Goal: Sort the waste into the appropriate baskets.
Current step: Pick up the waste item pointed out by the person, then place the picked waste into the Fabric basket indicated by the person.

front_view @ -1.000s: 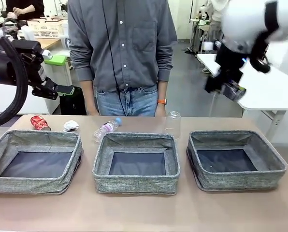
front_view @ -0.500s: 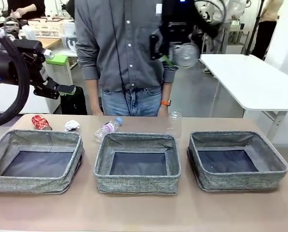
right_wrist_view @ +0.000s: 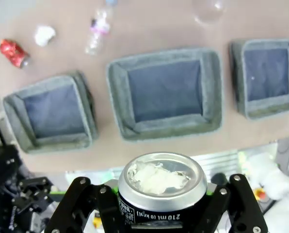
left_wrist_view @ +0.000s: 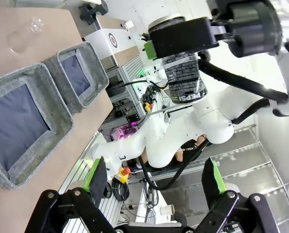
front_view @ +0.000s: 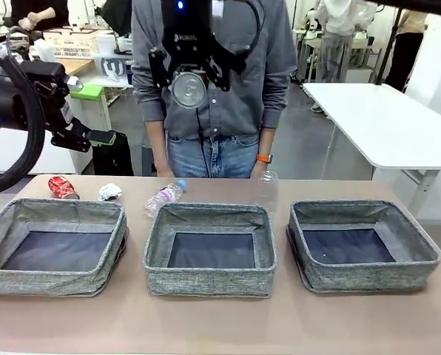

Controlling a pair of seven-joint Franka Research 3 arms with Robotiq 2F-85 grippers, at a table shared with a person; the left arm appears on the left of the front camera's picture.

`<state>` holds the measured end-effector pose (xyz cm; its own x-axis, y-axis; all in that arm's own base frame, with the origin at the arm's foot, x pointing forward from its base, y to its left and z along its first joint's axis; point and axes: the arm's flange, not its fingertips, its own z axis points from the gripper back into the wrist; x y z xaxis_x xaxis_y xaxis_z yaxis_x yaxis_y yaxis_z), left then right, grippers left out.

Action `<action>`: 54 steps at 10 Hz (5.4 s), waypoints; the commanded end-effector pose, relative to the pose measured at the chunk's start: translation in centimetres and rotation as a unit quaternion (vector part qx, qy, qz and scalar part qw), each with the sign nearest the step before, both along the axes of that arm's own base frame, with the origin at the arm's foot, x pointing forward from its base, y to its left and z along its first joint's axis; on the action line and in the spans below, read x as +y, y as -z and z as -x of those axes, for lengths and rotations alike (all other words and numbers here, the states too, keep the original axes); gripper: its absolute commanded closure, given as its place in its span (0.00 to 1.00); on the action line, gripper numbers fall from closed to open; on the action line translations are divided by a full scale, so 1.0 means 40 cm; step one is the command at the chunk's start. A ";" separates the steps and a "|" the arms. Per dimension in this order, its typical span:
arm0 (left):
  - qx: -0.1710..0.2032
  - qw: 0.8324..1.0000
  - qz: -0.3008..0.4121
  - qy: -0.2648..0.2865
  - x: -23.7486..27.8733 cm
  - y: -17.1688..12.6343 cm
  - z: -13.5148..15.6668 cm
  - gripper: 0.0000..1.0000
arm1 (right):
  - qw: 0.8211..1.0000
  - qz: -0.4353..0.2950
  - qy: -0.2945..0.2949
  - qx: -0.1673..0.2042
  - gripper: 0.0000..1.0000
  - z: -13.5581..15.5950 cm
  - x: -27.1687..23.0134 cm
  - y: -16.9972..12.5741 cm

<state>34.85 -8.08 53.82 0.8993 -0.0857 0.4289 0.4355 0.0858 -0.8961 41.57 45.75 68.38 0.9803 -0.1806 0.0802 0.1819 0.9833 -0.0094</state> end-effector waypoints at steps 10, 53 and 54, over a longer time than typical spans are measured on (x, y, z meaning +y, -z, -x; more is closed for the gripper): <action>-0.011 1.000 0.006 0.004 -0.003 -0.002 0.002 0.00 | 0.999 0.036 -0.006 -0.007 0.94 -0.043 -0.131 -0.109; -0.011 1.000 0.006 0.004 -0.003 -0.002 0.002 0.00 | 0.968 -0.036 -0.222 0.115 0.94 0.000 -0.168 0.701; -0.011 1.000 0.006 0.004 -0.003 -0.002 0.002 0.00 | 0.966 -0.036 -0.231 0.112 0.94 -0.002 -0.163 0.699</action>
